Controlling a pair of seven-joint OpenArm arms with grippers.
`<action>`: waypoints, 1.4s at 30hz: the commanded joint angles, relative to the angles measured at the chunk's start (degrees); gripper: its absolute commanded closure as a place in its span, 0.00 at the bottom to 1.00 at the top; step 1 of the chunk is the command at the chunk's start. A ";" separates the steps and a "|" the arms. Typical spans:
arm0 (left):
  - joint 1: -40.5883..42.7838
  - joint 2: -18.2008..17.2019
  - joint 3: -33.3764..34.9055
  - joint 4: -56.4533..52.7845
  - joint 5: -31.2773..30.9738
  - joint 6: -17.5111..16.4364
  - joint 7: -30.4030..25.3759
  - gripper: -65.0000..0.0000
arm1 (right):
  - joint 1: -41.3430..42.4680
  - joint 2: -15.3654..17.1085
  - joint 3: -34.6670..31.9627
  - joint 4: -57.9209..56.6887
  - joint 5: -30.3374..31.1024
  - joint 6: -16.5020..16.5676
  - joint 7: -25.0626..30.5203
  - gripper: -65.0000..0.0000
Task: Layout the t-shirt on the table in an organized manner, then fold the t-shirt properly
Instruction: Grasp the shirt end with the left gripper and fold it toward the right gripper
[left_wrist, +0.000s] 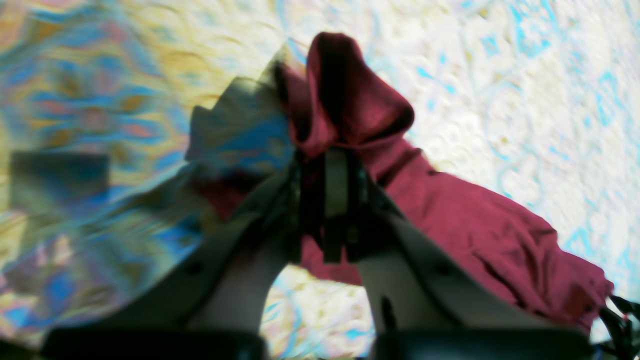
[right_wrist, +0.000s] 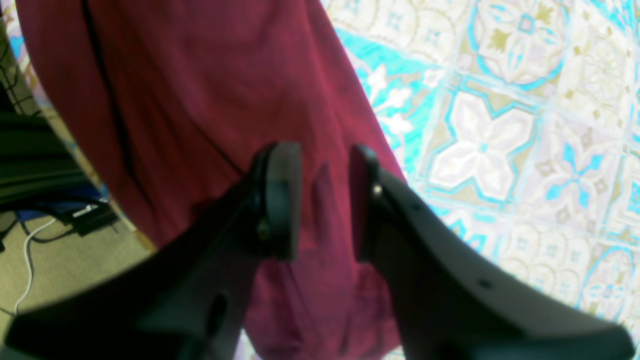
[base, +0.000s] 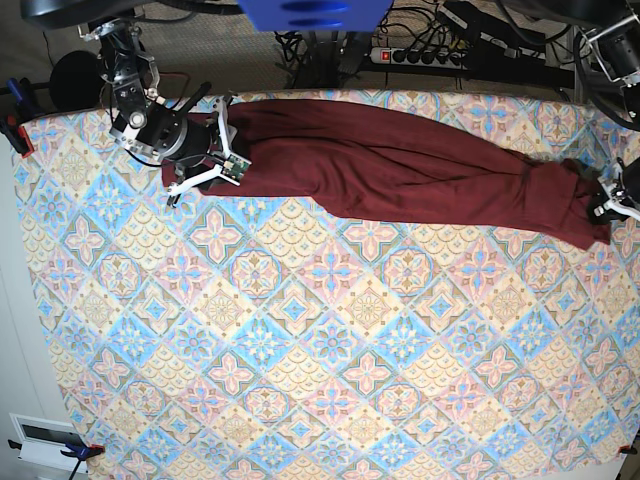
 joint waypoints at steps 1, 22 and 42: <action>-0.58 -1.41 -0.34 2.20 -1.38 -0.24 -0.69 1.00 | 0.41 0.60 0.40 1.02 0.61 -0.27 0.97 0.76; 6.01 22.95 5.99 26.29 -4.37 0.11 5.47 1.00 | 0.14 0.69 0.75 1.02 0.61 -0.27 0.97 0.76; 3.90 36.75 15.57 26.11 10.40 0.11 1.42 1.00 | 0.06 0.69 0.75 1.11 0.61 -0.27 1.06 0.76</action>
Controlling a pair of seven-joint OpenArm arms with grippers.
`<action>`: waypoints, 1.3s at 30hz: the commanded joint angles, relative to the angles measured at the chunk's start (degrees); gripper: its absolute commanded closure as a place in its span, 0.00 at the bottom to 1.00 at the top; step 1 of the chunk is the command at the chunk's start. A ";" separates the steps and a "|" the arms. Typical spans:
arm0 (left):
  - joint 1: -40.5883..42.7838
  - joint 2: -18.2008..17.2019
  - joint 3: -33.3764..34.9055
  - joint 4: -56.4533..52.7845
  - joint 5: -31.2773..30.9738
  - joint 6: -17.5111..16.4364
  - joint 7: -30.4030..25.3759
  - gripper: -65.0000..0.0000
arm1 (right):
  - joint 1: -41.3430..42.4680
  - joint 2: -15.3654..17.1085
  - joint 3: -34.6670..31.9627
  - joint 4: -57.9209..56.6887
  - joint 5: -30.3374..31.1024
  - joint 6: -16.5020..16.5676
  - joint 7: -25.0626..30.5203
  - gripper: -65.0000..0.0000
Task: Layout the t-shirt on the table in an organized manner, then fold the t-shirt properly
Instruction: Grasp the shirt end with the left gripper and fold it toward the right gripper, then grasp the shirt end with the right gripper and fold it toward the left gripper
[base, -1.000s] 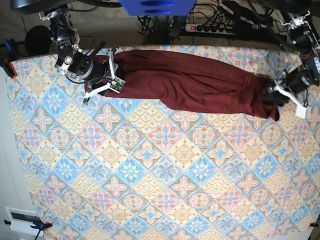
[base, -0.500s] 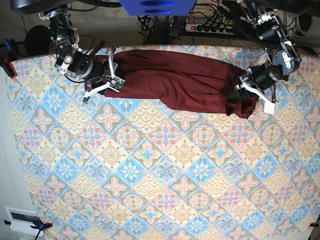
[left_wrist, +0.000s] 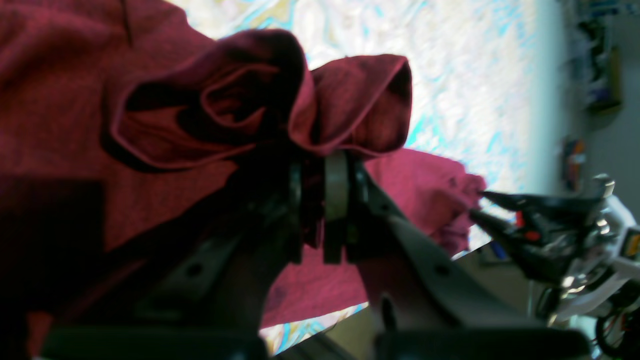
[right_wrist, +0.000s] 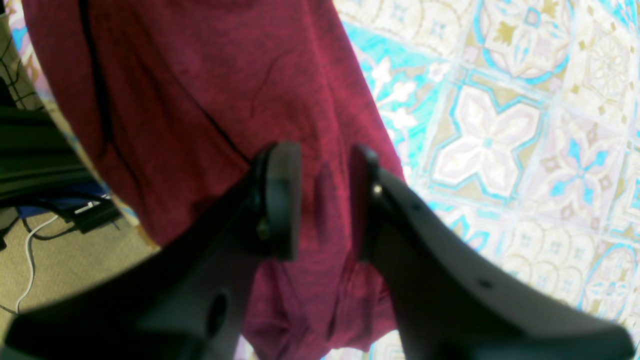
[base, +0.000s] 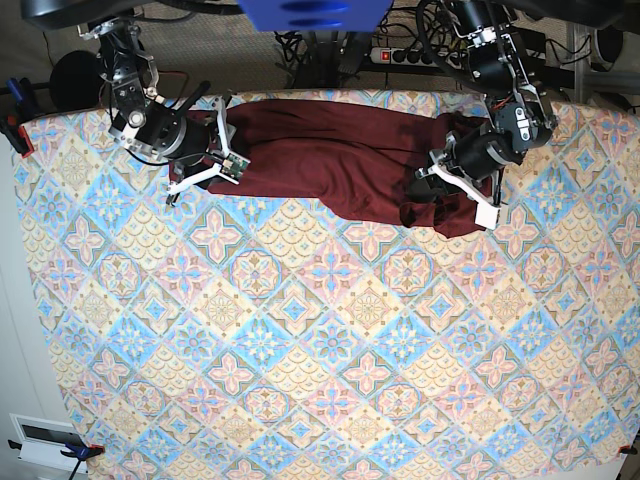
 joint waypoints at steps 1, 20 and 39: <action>-0.52 -0.10 0.45 0.85 -1.51 -0.20 -0.79 1.00 | 0.34 0.54 0.40 1.11 0.59 -0.27 0.99 0.76; 0.54 -6.96 -1.22 1.29 -17.69 -0.46 2.73 0.60 | 0.34 0.62 2.51 1.02 0.59 -0.27 0.99 0.76; 1.77 -10.48 -13.00 -0.38 -19.01 -0.46 2.38 0.60 | 0.78 -0.69 31.96 -7.07 33.38 -0.27 -18.00 0.57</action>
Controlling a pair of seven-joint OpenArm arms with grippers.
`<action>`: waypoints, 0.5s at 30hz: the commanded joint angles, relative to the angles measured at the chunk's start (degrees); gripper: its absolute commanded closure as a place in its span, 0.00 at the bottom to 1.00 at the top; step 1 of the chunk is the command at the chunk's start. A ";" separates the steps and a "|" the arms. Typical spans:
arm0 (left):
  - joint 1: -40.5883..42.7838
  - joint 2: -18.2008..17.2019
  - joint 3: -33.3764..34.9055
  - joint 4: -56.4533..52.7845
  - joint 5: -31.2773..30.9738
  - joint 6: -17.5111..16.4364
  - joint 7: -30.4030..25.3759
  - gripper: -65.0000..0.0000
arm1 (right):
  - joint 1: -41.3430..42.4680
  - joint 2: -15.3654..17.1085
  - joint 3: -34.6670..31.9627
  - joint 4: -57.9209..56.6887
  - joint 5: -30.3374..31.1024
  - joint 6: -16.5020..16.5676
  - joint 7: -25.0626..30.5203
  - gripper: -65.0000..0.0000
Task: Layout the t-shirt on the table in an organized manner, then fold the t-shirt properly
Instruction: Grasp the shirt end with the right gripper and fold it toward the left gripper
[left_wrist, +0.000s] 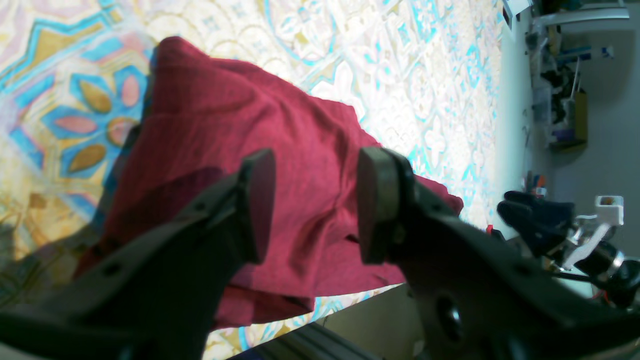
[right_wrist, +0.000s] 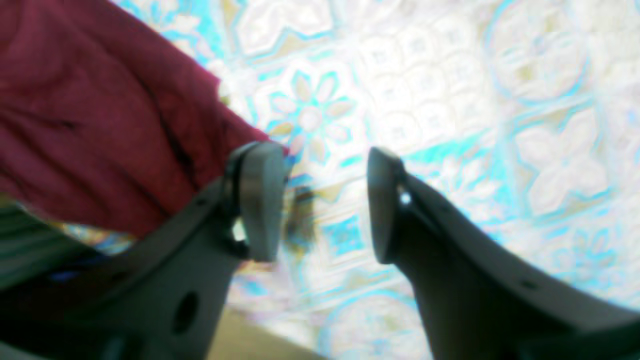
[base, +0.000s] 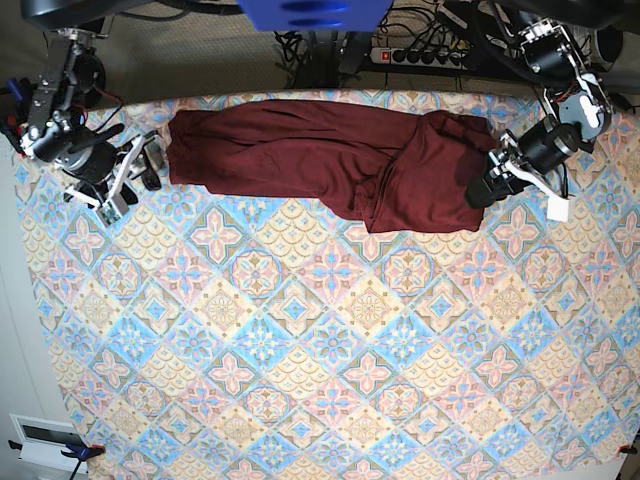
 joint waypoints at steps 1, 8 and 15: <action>-0.26 -0.44 -0.17 0.84 -1.26 -0.16 -0.66 0.60 | 0.39 0.64 0.16 -0.45 2.55 0.17 0.01 0.56; -0.18 -0.36 -0.09 0.84 -1.26 -0.16 -0.66 0.60 | 0.39 0.64 -0.02 -8.28 9.58 0.17 -0.87 0.56; -0.09 -0.36 -0.09 0.84 -1.26 -0.16 -0.66 0.60 | 0.39 0.55 -0.19 -16.19 9.76 0.17 -0.87 0.56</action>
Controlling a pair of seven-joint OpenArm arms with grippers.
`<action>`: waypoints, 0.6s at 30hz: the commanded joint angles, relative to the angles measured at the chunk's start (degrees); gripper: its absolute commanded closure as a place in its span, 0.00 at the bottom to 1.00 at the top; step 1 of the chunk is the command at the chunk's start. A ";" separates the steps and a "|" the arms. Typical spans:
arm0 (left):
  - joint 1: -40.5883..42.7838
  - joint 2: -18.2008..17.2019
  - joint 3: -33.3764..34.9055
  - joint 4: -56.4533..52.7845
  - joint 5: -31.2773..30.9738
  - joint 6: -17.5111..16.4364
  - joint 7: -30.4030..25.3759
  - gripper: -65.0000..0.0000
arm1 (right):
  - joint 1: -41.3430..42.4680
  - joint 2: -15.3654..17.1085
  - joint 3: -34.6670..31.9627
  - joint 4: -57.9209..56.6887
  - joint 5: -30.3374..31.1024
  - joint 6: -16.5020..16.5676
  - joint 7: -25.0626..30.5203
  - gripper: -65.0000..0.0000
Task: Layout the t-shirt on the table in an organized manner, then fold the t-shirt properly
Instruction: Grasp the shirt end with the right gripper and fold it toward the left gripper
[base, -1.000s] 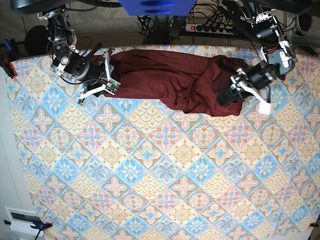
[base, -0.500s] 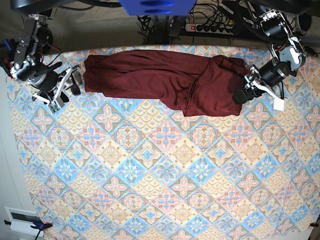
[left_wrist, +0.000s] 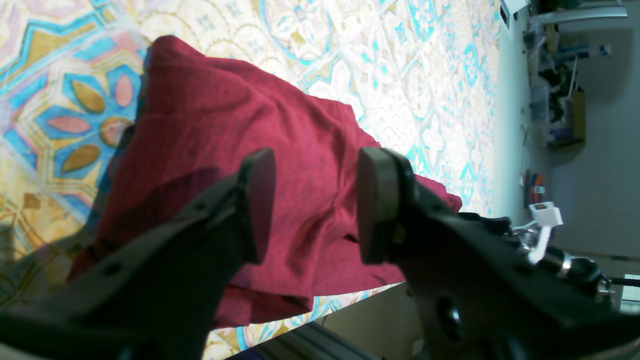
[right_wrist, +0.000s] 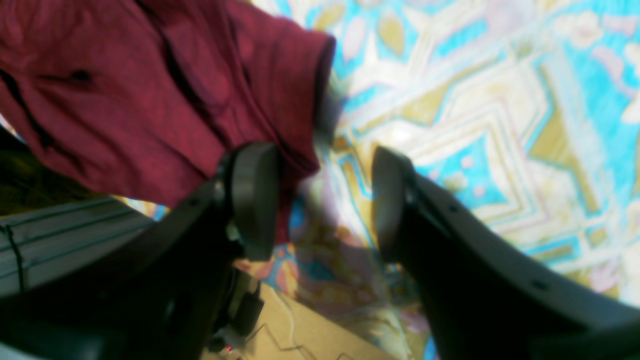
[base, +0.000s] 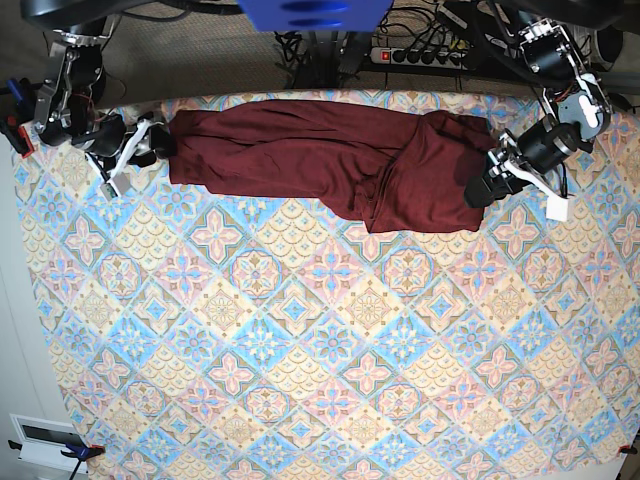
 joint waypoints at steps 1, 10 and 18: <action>-0.18 -0.51 -0.19 0.84 -1.33 -0.18 -0.68 0.60 | 0.45 0.97 -0.48 0.44 1.06 0.14 0.90 0.56; -0.26 -0.42 -0.19 0.75 -1.33 -0.18 -0.68 0.60 | 0.45 -3.43 -6.19 0.09 1.15 0.14 1.34 0.56; -0.26 -0.42 -0.37 0.75 -1.33 -0.18 -0.68 0.60 | 0.45 -6.59 -6.28 -6.24 1.15 0.14 1.16 0.56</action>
